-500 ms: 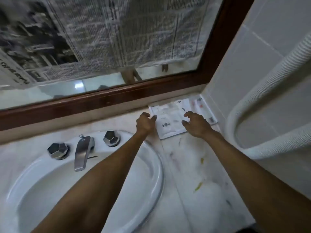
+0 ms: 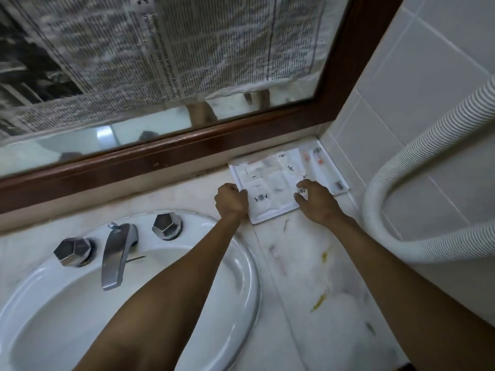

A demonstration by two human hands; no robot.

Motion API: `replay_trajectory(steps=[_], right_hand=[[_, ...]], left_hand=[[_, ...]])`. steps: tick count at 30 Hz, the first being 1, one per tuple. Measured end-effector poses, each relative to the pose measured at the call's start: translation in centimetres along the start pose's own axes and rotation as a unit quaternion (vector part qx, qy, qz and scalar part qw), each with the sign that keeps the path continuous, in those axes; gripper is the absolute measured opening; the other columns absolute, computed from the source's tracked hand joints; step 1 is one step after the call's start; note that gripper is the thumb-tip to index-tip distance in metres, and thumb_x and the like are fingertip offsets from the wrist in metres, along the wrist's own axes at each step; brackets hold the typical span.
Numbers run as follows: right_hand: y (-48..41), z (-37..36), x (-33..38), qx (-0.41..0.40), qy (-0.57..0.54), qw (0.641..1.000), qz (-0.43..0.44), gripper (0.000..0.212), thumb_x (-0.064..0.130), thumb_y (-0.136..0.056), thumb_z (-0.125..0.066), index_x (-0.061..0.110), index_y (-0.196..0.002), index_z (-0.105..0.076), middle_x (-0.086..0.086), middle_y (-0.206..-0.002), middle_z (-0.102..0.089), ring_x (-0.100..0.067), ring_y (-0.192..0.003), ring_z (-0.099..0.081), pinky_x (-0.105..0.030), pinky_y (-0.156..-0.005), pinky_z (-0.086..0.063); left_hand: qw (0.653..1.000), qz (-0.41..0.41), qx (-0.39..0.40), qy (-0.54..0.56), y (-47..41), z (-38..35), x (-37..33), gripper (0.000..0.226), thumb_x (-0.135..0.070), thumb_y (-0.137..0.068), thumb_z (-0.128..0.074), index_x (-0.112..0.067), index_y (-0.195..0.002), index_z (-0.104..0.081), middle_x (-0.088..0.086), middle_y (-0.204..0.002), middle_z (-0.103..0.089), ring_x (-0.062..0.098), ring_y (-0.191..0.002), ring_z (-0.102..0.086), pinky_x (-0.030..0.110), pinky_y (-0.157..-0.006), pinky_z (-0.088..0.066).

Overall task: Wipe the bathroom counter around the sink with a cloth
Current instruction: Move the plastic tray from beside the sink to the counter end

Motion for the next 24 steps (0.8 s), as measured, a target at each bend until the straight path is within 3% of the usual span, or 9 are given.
replay_trajectory(steps=[3,6,10,14,18,24], right_hand=[[0.6,0.1,0.3,0.003,0.0,1.0,0.002,0.034,0.026,-0.096,-0.056,0.013,-0.127,-0.058,-0.011,-0.129,-0.06,-0.028,-0.123,-0.054,-0.037,-0.099,-0.045],[1.8,0.1,0.9,0.017,0.014,1.0,0.016,0.034,0.027,-0.096,-0.056,0.013,-0.127,-0.057,-0.011,-0.13,-0.059,-0.028,-0.123,-0.054,-0.036,-0.099,-0.044],[3.8,0.3,1.8,0.032,0.039,0.998,0.027,0.035,0.029,-0.097,-0.055,0.014,-0.129,-0.056,-0.011,-0.136,-0.055,-0.028,-0.125,-0.052,-0.034,-0.1,-0.04],[6.0,1.2,2.9,0.035,0.066,0.996,0.04,0.037,0.033,-0.097,-0.053,0.018,-0.13,-0.054,-0.009,-0.138,-0.053,-0.028,-0.126,-0.05,-0.038,-0.1,-0.041],[8.6,1.8,3.8,0.033,0.076,0.995,0.051,0.043,0.038,-0.096,-0.053,0.018,-0.134,-0.05,-0.01,-0.139,-0.052,-0.029,-0.125,-0.052,-0.038,-0.098,-0.043],[13.2,2.0,6.0,0.018,0.104,0.992,0.069,0.059,0.037,-0.096,-0.053,0.013,-0.146,-0.036,-0.015,-0.147,-0.039,-0.035,-0.132,-0.04,-0.049,-0.104,-0.04]], left_hand=[[0.999,0.016,0.005,0.047,0.8,0.3,0.3,0.006,-0.015,-0.084,-0.067,-0.015,-0.086,-0.061,0.012,-0.1,-0.068,0.036,-0.098,-0.068,0.041,-0.089,-0.056],[0.997,0.022,0.002,0.074,2.0,1.3,0.6,0.02,-0.011,-0.081,-0.067,-0.02,-0.067,-0.056,0.009,-0.083,-0.067,0.037,-0.088,-0.071,0.041,-0.08,-0.059],[0.996,0.021,-0.023,0.081,3.9,3.8,1.5,0.013,-0.008,-0.079,-0.069,-0.017,-0.072,-0.06,0.007,-0.08,-0.065,0.033,-0.081,-0.067,0.035,-0.077,-0.058],[0.993,0.034,-0.043,0.1,6.1,6.6,3.7,0.014,-0.008,-0.077,-0.07,-0.016,-0.085,-0.064,0.012,-0.092,-0.072,0.035,-0.083,-0.071,0.038,-0.081,-0.06],[0.993,0.029,-0.061,0.1,8.7,9.6,6.0,0.016,-0.01,-0.074,-0.074,-0.018,-0.083,-0.064,0.015,-0.095,-0.074,0.036,-0.084,-0.072,0.043,-0.082,-0.06],[0.983,0.028,-0.081,0.163,13.4,16.4,8.9,0.014,-0.005,-0.075,-0.078,-0.008,-0.086,-0.071,0.013,-0.102,-0.073,0.031,-0.088,-0.073,0.046,-0.08,-0.062]])
Point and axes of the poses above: each hand's wrist, its own y-axis away from the middle knuckle, its own z-axis out of the back of the hand, x = y × z, the point moved 10 cm from there along -y, towards the middle knuckle
